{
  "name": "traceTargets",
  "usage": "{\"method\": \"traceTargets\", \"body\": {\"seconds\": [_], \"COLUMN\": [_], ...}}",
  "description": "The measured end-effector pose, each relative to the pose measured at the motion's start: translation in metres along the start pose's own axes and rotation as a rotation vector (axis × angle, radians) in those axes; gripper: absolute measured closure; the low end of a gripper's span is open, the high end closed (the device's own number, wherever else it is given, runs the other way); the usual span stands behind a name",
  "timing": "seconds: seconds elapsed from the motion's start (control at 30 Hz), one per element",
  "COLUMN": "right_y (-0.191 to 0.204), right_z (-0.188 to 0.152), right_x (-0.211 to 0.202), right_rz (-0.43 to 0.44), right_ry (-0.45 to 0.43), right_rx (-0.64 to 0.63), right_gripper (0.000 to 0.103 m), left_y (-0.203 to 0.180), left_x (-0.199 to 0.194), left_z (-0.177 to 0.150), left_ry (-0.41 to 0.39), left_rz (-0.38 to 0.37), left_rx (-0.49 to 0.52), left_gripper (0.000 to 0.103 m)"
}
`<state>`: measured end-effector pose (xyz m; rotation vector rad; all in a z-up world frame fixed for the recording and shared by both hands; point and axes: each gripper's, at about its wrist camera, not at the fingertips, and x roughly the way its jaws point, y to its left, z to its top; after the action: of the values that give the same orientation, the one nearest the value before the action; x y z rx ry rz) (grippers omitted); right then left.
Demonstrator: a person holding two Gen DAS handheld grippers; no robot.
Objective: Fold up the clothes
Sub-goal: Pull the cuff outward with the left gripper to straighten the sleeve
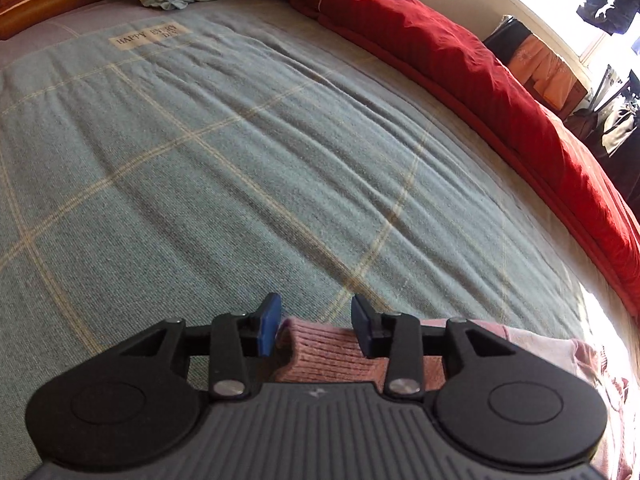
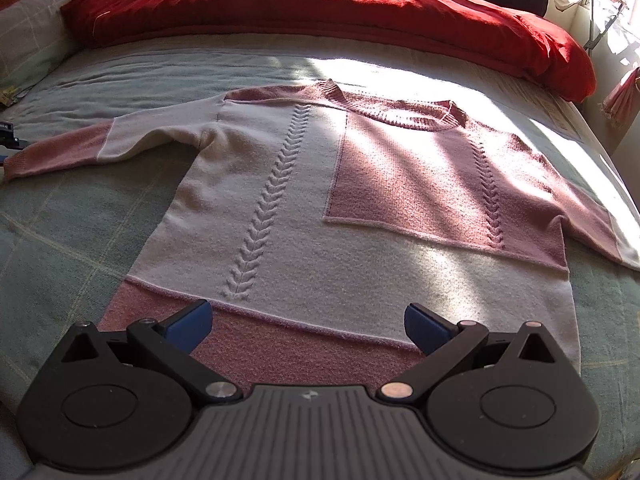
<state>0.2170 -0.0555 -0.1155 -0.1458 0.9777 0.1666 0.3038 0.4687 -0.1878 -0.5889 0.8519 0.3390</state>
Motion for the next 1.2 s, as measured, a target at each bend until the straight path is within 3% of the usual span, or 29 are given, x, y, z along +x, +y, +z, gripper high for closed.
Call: {"method": "traceTargets", "body": {"seconds": [0.1,0.27,0.3,0.33,0.4,0.53,0.7,0.73,0.8,0.9,0.97,1.03,1.2], "right_y": [0.004,0.008,0.01,0.012,0.014,0.013,0.01,0.01,0.011,0.012,0.011,0.012,0.011], "right_z": [0.001,0.002,0.001,0.001,0.001,0.002,0.001,0.001,0.0,0.001,0.001,0.001,0.0], "right_x": [0.0,0.007,0.007,0.008,0.006,0.006,0.007,0.007,0.007,0.006,0.006,0.01,0.014], "right_rz": [-0.011,-0.004,-0.004,-0.005,-0.012,-0.018,-0.017,-0.016,-0.012,-0.003,0.004,0.011,0.018], "right_ry": [-0.009,0.007,0.009,0.009,0.003,0.0,0.005,0.007,0.008,0.0,-0.002,0.003,0.006], "right_rx": [-0.026,-0.028,-0.033,-0.041,-0.055,-0.059,-0.042,-0.042,-0.046,-0.053,-0.054,-0.05,-0.047], "right_gripper": [0.0,0.0,0.0,0.0,0.0,0.0,0.0,0.0,0.0,0.0,0.0,0.0,0.0], "left_y": [-0.013,-0.044,-0.048,-0.051,-0.052,-0.055,-0.059,-0.06,-0.057,-0.051,-0.056,-0.075,-0.155], "left_x": [0.002,-0.001,-0.002,-0.003,-0.007,-0.016,-0.016,-0.012,-0.002,0.0,-0.007,-0.012,-0.001], "left_z": [-0.01,-0.032,-0.036,-0.036,-0.033,-0.02,0.001,0.004,0.01,0.014,0.013,0.011,-0.013], "left_ry": [0.019,0.007,-0.004,-0.003,-0.007,-0.082,-0.158,-0.151,-0.116,-0.122,-0.141,-0.122,0.007], "left_rz": [0.014,0.111,0.122,0.12,0.107,0.097,0.11,0.112,0.163,0.226,0.179,0.083,-0.163], "left_rx": [0.09,0.354,0.384,0.401,0.404,0.409,0.422,0.416,0.374,0.306,0.285,0.302,0.42], "left_gripper": [0.047,0.048,0.055,0.068,0.082,0.086,0.086,0.082,0.077,0.081,0.076,0.06,0.051]}}
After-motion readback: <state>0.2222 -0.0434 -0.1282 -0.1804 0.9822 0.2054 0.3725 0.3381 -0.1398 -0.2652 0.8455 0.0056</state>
